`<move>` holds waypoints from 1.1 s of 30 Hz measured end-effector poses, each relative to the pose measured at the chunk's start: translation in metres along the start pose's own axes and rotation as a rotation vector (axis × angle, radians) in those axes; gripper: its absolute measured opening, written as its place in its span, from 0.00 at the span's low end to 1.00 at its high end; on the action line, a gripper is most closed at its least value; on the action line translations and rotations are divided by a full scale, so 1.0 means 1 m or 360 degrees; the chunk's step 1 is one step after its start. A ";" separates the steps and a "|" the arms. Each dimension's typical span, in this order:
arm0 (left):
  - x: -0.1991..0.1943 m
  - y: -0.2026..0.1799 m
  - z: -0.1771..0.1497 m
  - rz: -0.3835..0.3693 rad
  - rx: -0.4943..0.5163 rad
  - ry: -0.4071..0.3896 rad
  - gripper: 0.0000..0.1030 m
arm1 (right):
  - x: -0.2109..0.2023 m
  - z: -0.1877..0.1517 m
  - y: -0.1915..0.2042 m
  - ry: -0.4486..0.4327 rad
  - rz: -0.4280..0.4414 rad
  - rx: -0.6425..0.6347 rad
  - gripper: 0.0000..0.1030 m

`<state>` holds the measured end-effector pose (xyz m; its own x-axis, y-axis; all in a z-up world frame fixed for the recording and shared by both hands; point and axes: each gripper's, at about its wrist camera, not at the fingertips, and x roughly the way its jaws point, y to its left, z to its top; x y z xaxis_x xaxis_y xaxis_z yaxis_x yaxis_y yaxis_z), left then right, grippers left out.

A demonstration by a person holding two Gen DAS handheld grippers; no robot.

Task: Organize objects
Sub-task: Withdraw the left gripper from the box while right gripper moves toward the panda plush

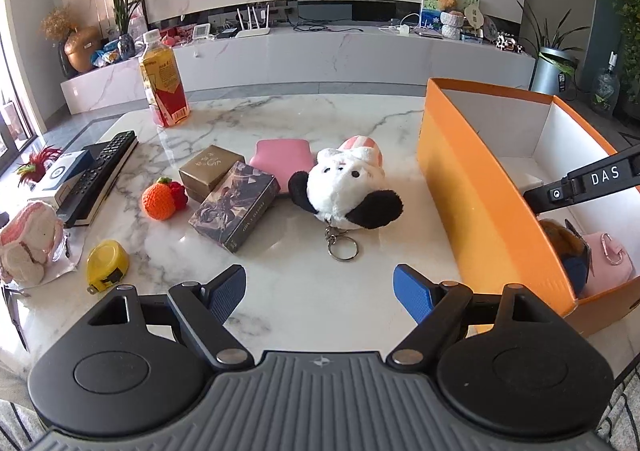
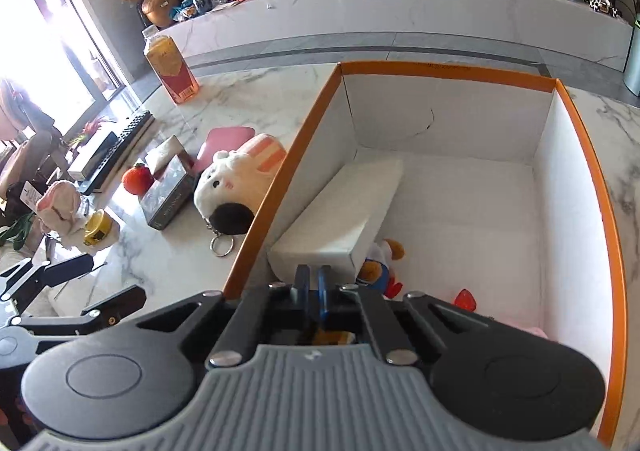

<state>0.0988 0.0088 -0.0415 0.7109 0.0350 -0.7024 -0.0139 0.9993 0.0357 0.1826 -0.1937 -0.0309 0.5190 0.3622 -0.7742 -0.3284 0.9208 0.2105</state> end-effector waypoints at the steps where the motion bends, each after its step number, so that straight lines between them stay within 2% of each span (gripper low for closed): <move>1: 0.001 0.003 0.000 0.0006 -0.0014 0.0006 0.93 | 0.005 0.002 0.000 0.0003 -0.0031 -0.0004 0.03; 9: 0.002 0.013 0.000 -0.0020 -0.0112 0.0007 0.93 | 0.038 0.013 -0.004 0.0043 -0.0138 0.0118 0.02; 12: -0.002 0.011 0.001 -0.0061 -0.0107 -0.0019 0.93 | 0.042 0.011 -0.002 0.0006 -0.0132 0.0146 0.05; 17: -0.002 0.009 0.001 -0.0016 -0.0090 -0.0027 0.93 | 0.038 0.008 -0.002 -0.0016 -0.0109 0.0165 0.09; 19: -0.001 0.010 0.002 0.0019 -0.0089 -0.0015 0.93 | 0.032 0.007 -0.005 -0.0031 -0.0058 0.0204 0.17; 21: 0.000 0.012 0.002 0.0048 -0.0103 -0.0004 0.93 | 0.022 0.006 -0.004 -0.0074 0.0001 0.0239 0.37; 22: 0.001 0.014 0.002 0.0055 -0.0112 0.0001 0.93 | 0.017 0.006 -0.002 -0.0101 -0.0023 0.0234 0.40; 24: 0.001 0.017 0.001 0.0034 -0.0118 0.0003 0.93 | 0.008 0.007 0.004 -0.0149 -0.0150 0.0177 0.70; 25: 0.001 0.019 -0.001 0.0021 -0.0123 0.0000 0.93 | 0.004 0.007 0.006 -0.0185 -0.0197 0.0142 0.76; 26: 0.002 0.020 -0.001 0.0023 -0.0130 0.0005 0.93 | -0.001 0.006 0.006 -0.0224 -0.0215 0.0114 0.81; 28: 0.003 0.021 -0.001 0.0044 -0.0139 0.0017 0.93 | -0.008 0.006 0.005 -0.0258 -0.0196 0.0138 0.82; 30: 0.003 0.023 -0.001 0.0053 -0.0153 0.0017 0.93 | -0.016 0.005 0.006 -0.0310 -0.0153 0.0141 0.84; 33: 0.002 0.026 0.000 0.0020 -0.0173 0.0015 0.93 | -0.024 0.004 0.018 -0.0368 -0.0063 0.0033 0.87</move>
<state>0.0998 0.0345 -0.0413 0.7036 0.0470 -0.7090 -0.0992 0.9945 -0.0326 0.1675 -0.1849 -0.0064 0.6990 0.3472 -0.6252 -0.2893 0.9368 0.1968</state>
